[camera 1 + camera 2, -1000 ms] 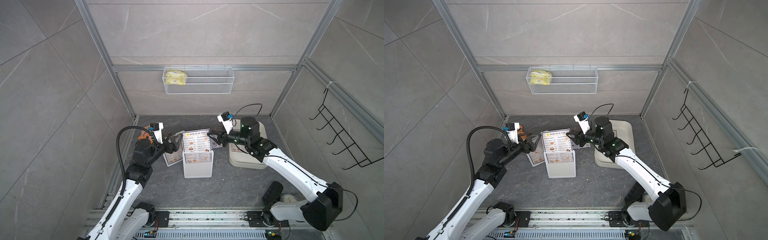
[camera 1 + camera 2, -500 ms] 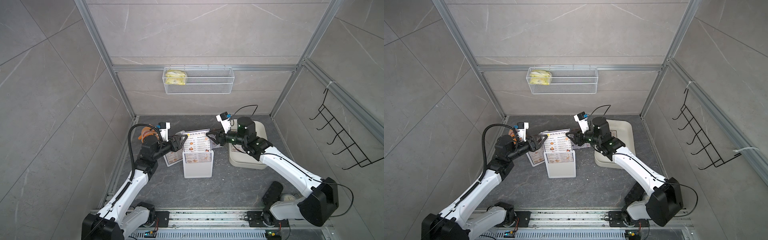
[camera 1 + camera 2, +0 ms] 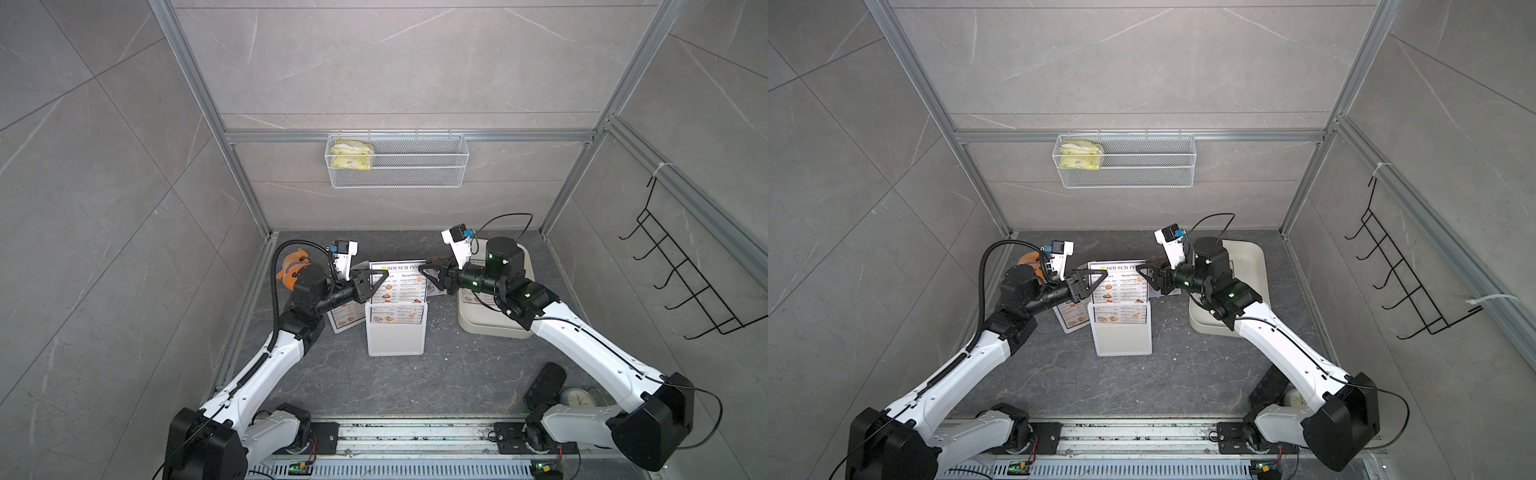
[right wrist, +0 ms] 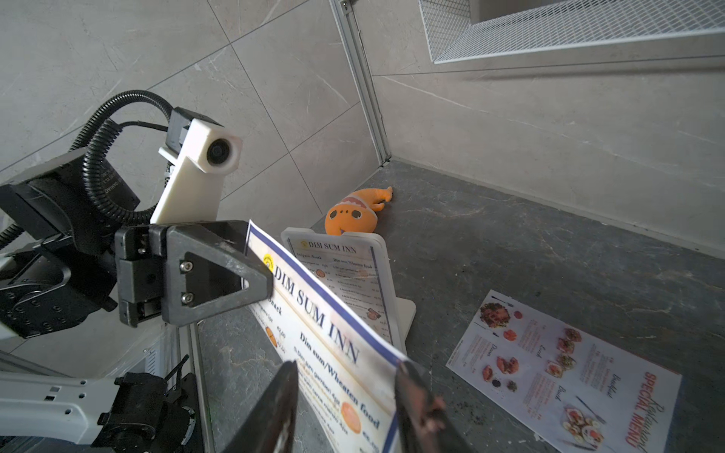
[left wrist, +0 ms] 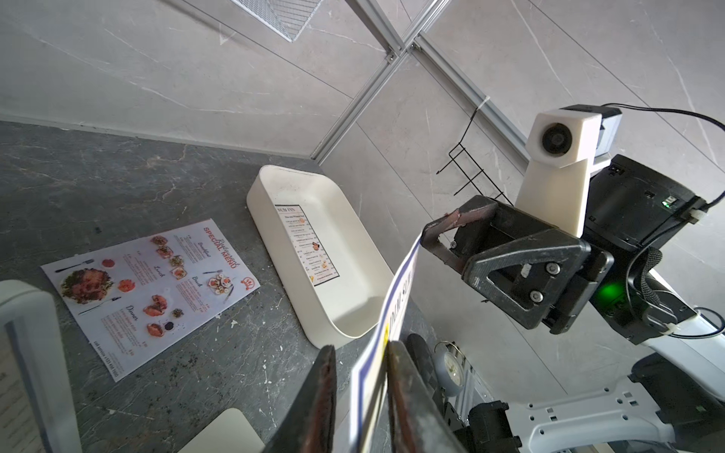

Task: Replace the menus in the menu holders
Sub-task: Insert the menu into the menu holder.

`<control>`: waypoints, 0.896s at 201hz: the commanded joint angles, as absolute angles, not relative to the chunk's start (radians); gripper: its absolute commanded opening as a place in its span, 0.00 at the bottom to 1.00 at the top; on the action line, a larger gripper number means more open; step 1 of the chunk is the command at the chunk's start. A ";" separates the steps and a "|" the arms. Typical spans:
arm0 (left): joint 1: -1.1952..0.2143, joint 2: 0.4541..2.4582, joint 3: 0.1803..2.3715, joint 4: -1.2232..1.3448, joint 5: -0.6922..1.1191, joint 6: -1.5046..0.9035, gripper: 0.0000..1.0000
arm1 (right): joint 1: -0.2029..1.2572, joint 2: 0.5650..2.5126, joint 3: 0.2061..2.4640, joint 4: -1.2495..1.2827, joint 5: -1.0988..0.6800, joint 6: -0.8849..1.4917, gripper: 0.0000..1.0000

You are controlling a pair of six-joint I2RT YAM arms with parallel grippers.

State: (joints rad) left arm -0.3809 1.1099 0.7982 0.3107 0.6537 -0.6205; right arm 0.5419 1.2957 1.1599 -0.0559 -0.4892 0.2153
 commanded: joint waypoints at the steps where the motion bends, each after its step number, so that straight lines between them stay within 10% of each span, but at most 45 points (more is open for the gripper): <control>1: -0.387 1.115 0.851 0.336 0.704 -0.572 0.23 | 0.540 1.267 1.150 -0.081 -0.466 0.186 0.44; 180: -0.384 1.032 0.753 0.267 0.587 -0.316 0.10 | 0.542 1.301 1.148 -0.082 -0.527 0.212 0.46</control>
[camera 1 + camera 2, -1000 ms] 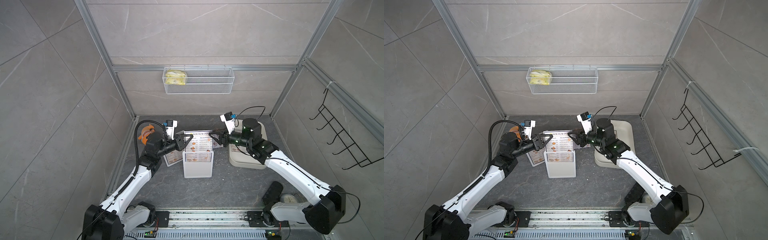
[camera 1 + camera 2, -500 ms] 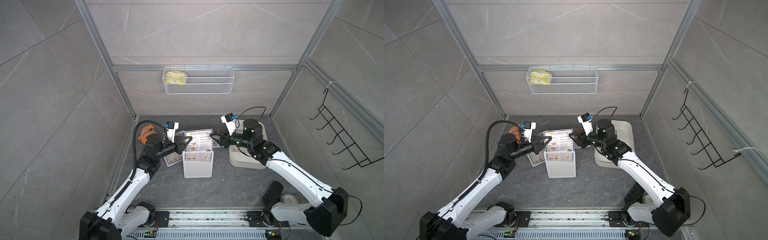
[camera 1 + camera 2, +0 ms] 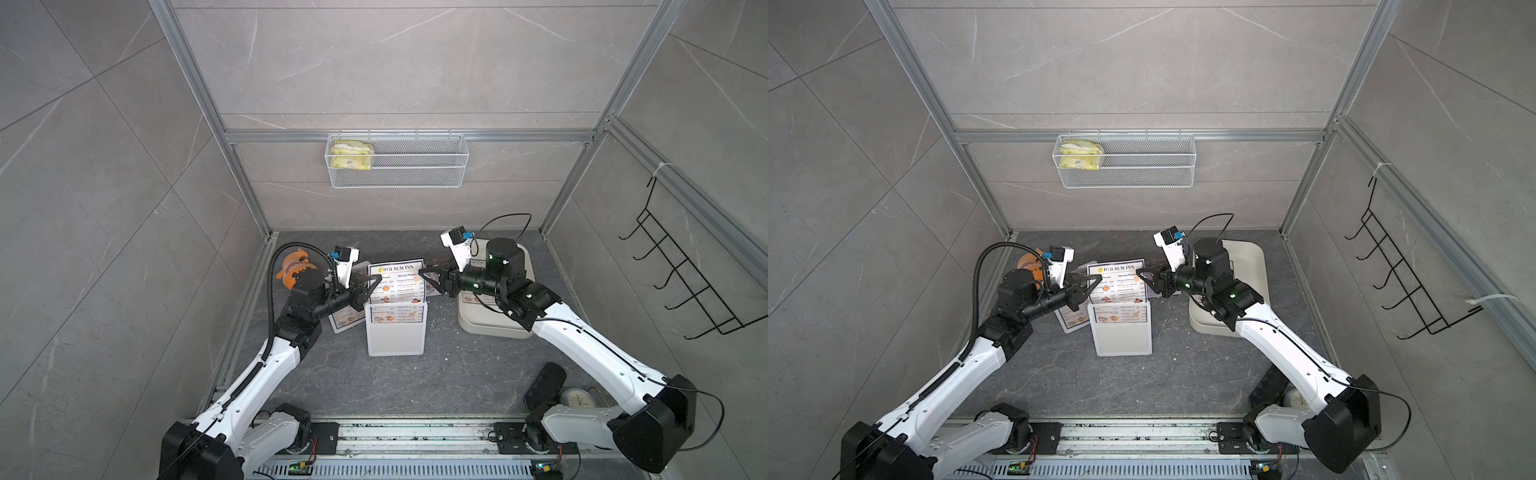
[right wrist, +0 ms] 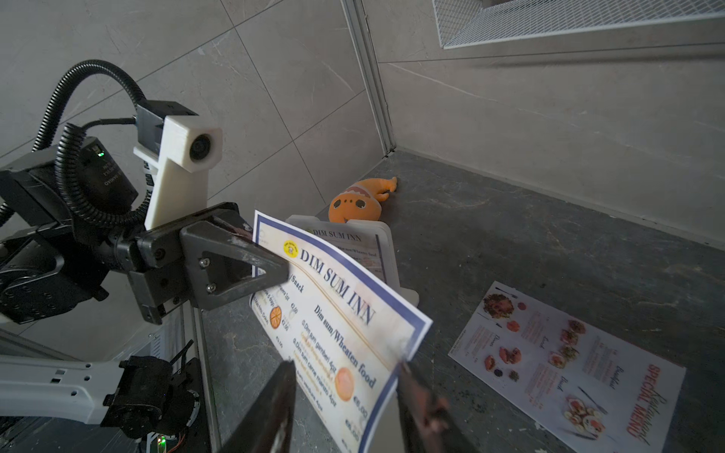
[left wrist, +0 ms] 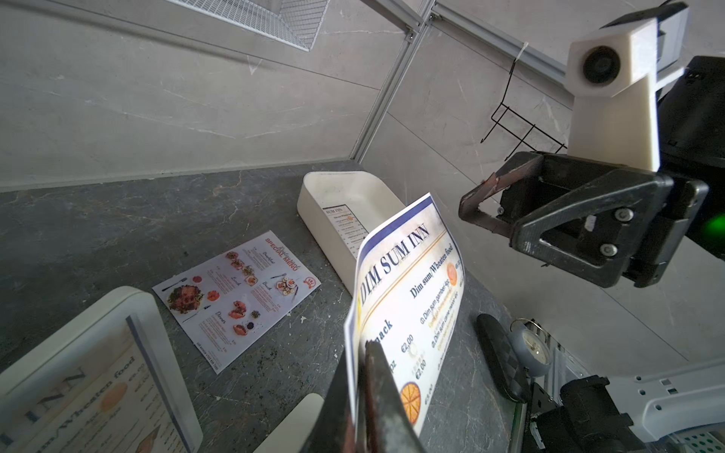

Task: Replace the menus in the menu holders
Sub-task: Insert the menu into the menu holder.

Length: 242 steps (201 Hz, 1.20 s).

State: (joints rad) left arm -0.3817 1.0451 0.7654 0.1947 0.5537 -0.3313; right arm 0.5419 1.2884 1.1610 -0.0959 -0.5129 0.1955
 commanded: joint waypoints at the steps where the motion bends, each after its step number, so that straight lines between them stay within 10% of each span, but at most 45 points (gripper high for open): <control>1: -0.384 1.031 0.752 0.268 0.587 -0.315 0.10 | 0.543 1.301 1.147 -0.082 -0.526 0.213 0.46; 87: -0.384 0.971 0.742 0.272 0.488 -0.270 0.38 | 0.548 1.348 1.125 -0.050 -0.574 0.256 0.46; 157: -0.383 0.994 0.739 0.301 0.499 -0.298 0.39 | 0.551 1.391 1.111 -0.013 -0.605 0.260 0.43; 242: -0.384 0.988 0.703 0.286 0.598 -0.339 0.30 | 0.584 1.348 1.032 -0.058 -0.586 0.161 0.11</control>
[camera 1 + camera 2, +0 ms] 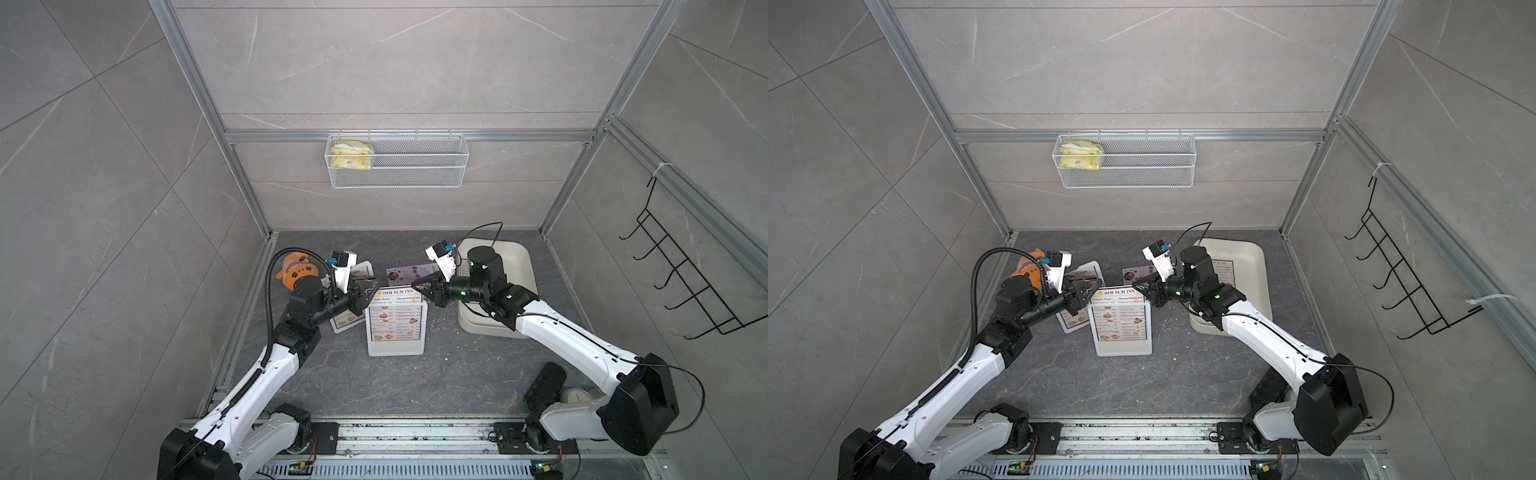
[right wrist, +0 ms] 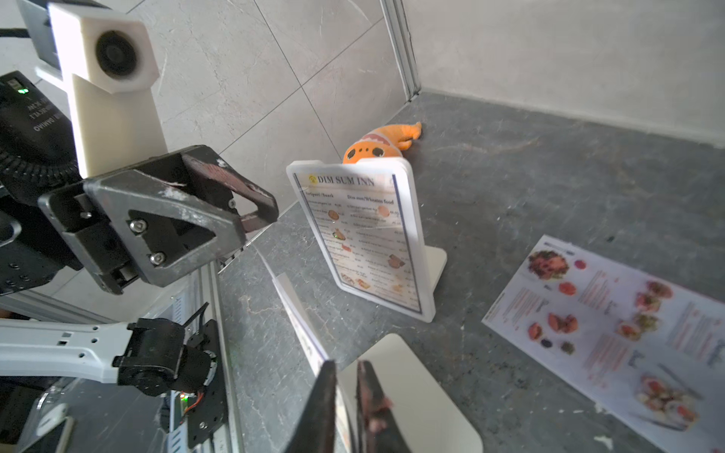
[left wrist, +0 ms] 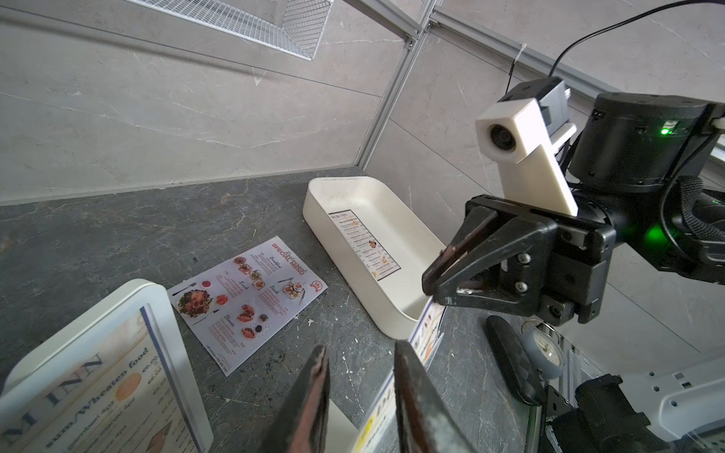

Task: Replace the menus in the menu holders
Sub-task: Insert the menu into the menu holder.

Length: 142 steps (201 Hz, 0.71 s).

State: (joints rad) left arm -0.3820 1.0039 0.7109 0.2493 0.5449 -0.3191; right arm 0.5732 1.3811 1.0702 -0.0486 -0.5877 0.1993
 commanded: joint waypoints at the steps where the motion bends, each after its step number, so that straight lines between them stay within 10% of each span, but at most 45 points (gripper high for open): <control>1: -0.384 0.989 0.703 0.286 0.599 -0.340 0.30 | 0.584 1.346 1.031 -0.059 -0.584 0.160 0.11; 83: -0.384 0.939 0.710 0.217 0.557 -0.315 0.30 | 0.586 1.309 1.043 -0.083 -0.584 0.146 0.34; 142: -0.385 0.830 0.741 0.097 0.357 -0.277 0.31 | 0.648 1.380 1.161 -0.178 -0.458 0.117 0.27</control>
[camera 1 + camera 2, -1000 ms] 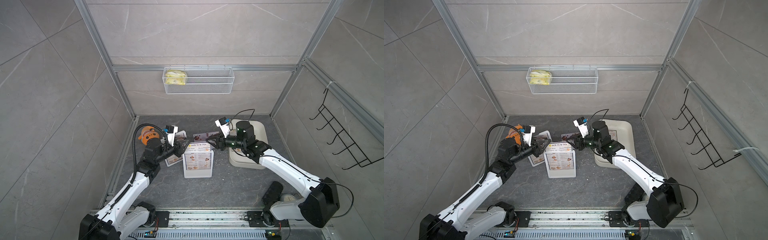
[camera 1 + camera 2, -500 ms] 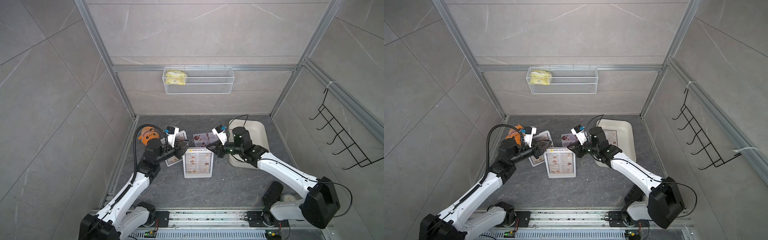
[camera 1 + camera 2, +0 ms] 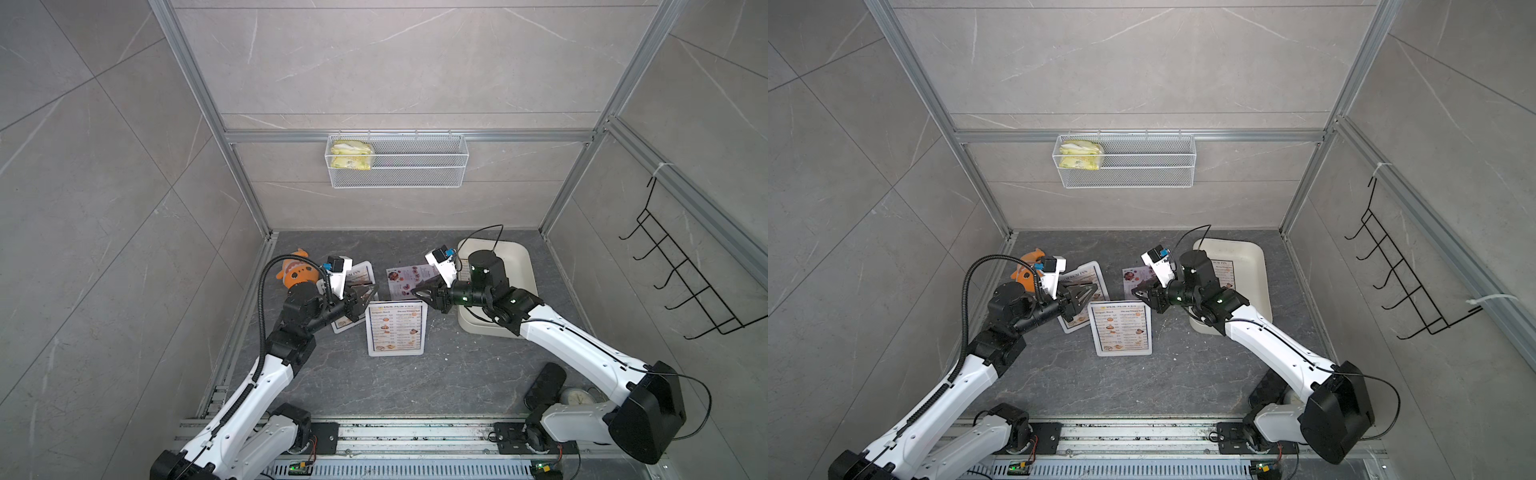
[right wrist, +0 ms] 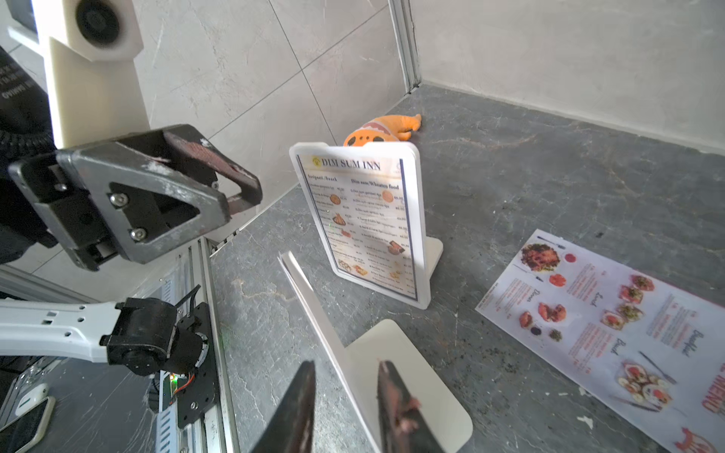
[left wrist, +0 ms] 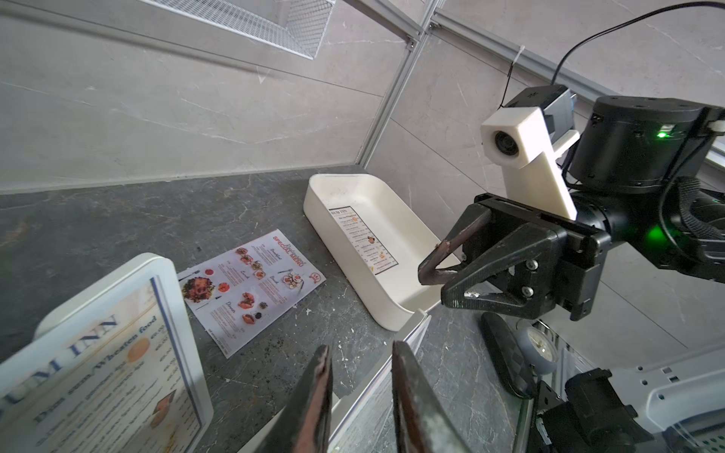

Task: Replace the menus in the menu holders
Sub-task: Insert the menu into the menu holder, then move the menu holder to the center of the board.

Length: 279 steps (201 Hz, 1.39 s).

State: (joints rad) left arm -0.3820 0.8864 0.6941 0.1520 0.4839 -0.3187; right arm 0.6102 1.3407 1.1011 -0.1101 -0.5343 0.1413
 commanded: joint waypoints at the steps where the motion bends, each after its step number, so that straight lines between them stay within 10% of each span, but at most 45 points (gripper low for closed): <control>1: -0.384 0.828 0.742 0.095 0.349 -0.277 0.31 | 0.650 1.381 1.163 -0.181 -0.452 0.115 0.27; 41: -0.384 0.800 0.833 -0.153 0.065 -0.257 0.36 | 0.689 1.428 1.198 -0.245 -0.377 0.071 0.21; 128: -0.385 0.801 0.838 -0.227 0.196 -0.269 0.50 | 0.716 1.460 1.211 -0.299 -0.327 0.027 0.13; 279: -0.385 0.838 0.913 -0.293 0.482 -0.148 0.60 | 0.592 1.308 1.138 -0.429 -0.653 -0.247 0.55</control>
